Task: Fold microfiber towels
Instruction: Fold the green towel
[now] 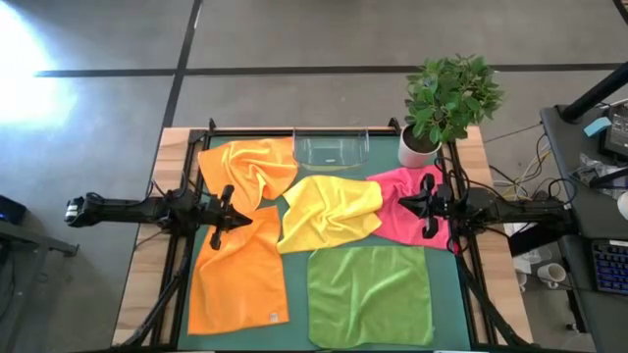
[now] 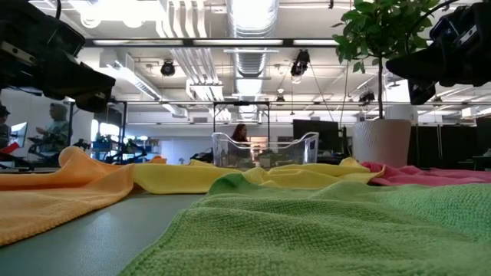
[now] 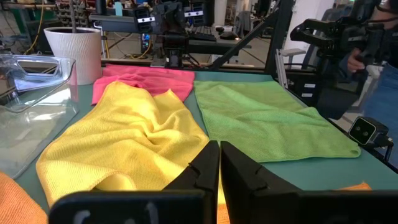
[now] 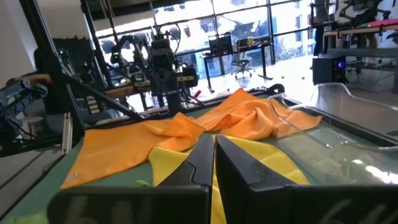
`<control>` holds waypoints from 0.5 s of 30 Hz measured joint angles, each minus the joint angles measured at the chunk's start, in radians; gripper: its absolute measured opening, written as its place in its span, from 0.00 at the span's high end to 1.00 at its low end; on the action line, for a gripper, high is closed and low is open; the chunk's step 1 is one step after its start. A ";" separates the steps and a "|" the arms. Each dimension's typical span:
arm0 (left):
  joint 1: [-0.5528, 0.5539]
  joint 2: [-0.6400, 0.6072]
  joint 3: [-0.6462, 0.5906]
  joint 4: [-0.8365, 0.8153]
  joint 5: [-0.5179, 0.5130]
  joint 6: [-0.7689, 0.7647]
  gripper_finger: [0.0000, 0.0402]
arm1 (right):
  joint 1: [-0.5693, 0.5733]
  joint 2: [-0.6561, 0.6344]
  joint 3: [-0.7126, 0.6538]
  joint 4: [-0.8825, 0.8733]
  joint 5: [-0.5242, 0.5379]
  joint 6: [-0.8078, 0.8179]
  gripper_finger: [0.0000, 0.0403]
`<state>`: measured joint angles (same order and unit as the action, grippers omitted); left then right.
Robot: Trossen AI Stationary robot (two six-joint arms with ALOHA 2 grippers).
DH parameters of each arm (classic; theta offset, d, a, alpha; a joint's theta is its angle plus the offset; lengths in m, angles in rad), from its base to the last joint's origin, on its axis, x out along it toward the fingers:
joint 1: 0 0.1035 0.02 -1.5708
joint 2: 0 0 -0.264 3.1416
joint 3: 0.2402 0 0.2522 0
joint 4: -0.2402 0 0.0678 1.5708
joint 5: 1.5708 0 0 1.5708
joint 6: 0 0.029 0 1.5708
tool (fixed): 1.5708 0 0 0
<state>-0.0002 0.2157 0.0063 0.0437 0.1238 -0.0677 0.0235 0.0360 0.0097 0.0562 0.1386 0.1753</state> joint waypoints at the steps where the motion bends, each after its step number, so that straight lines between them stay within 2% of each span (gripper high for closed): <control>1: 0.000 0.000 0.000 0.000 0.000 0.000 1.00 | 0.000 0.000 0.000 0.006 0.000 0.002 0.98; 8: 0.000 0.000 0.000 0.000 0.000 0.000 1.00 | 0.000 0.000 0.000 0.031 -0.001 0.198 0.98; 15: 0.000 0.000 0.000 0.000 0.000 0.000 1.00 | 0.000 0.000 0.000 0.105 -0.005 0.226 0.98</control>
<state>-0.0006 0.2157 0.0063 0.0441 0.1234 -0.0673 0.0235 0.0360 0.0097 0.1610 0.1333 0.4011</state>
